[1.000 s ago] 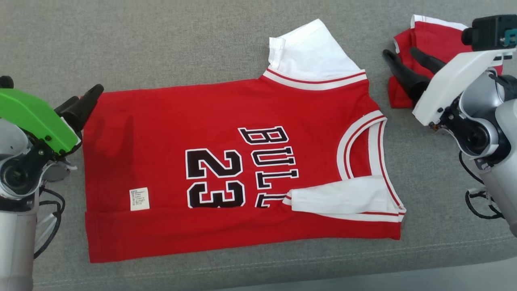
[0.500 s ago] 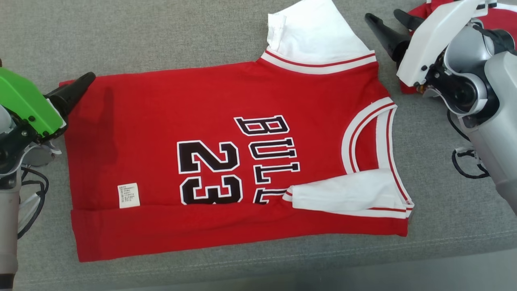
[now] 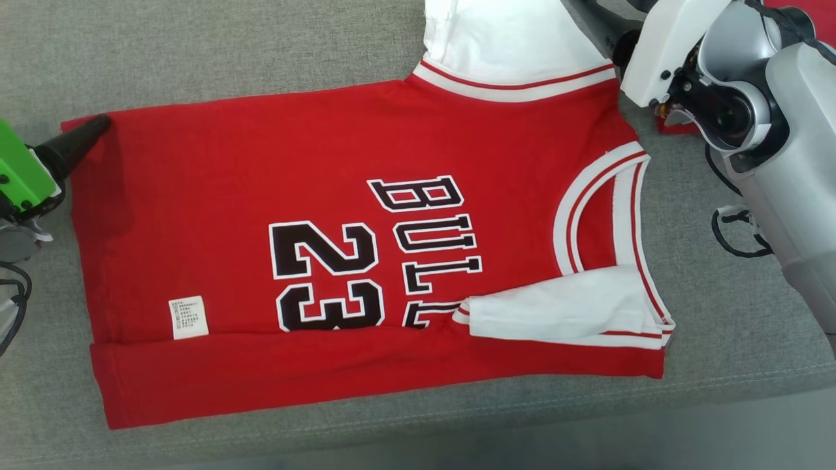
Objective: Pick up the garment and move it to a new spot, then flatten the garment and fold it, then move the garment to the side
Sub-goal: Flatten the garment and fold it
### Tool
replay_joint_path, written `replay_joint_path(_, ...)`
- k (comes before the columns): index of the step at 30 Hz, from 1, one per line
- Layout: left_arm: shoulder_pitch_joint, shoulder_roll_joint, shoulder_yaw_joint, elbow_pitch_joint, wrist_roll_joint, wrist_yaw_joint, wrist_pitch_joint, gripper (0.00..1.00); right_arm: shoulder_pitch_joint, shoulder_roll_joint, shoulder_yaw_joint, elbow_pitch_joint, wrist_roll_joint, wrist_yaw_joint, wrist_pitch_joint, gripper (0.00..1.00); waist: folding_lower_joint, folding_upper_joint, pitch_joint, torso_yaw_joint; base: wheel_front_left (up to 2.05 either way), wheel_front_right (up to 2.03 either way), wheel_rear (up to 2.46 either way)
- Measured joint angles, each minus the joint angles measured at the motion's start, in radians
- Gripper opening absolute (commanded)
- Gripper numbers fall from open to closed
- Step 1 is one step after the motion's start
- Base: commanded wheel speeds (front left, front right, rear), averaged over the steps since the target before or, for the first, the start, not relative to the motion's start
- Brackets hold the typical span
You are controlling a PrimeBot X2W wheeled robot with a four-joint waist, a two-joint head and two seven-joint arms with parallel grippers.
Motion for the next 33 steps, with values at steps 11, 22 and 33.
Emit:
replay_joint_path(11, -0.049, -0.001, -0.007, 0.037, -0.008, -0.032, 0.020, 1.00, -0.024, 0.006, 0.005, 0.063, -0.001, 0.024, -0.010, 1.00, 0.0000, 0.0000, 0.015, -0.011, 0.00, 0.00, 0.00)
replay_joint_path(22, -0.083, -0.001, -0.039, 0.054, -0.022, -0.061, 0.100, 1.00, -0.037, 0.012, 0.005, 0.123, -0.008, 0.046, -0.037, 1.00, 0.0000, 0.0000, 0.013, -0.008, 0.00, 0.00, 0.00)
replay_joint_path(33, -0.084, 0.001, -0.024, 0.101, -0.030, -0.071, 0.100, 1.00, -0.038, 0.026, 0.013, 0.179, -0.008, 0.072, -0.057, 1.00, 0.0000, 0.0000, -0.010, 0.003, 0.00, 0.00, 0.00)
